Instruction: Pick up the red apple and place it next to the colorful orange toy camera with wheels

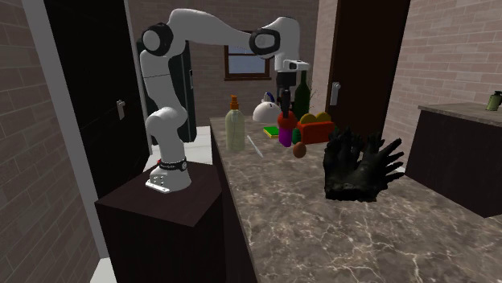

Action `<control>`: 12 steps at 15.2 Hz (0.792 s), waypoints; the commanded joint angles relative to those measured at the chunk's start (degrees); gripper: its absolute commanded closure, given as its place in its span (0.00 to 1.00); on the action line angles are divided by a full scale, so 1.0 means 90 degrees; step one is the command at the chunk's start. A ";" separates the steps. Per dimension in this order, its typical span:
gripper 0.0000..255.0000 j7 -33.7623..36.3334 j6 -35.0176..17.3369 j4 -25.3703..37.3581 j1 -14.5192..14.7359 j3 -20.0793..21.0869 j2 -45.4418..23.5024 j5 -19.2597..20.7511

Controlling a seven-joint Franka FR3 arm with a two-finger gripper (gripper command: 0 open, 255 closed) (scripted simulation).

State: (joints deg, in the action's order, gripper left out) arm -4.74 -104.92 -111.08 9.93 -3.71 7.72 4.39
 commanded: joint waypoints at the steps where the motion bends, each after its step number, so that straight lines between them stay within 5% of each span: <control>1: 1.00 0.0013 -0.0171 -0.0172 -0.0001 -0.0001 0.0005 0.0004; 12: 1.00 0.0066 -0.1104 -0.0968 -0.0009 -0.0014 -0.0133 0.0023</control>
State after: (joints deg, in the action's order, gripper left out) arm -4.21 -114.01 -119.16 9.84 -3.83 6.69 4.58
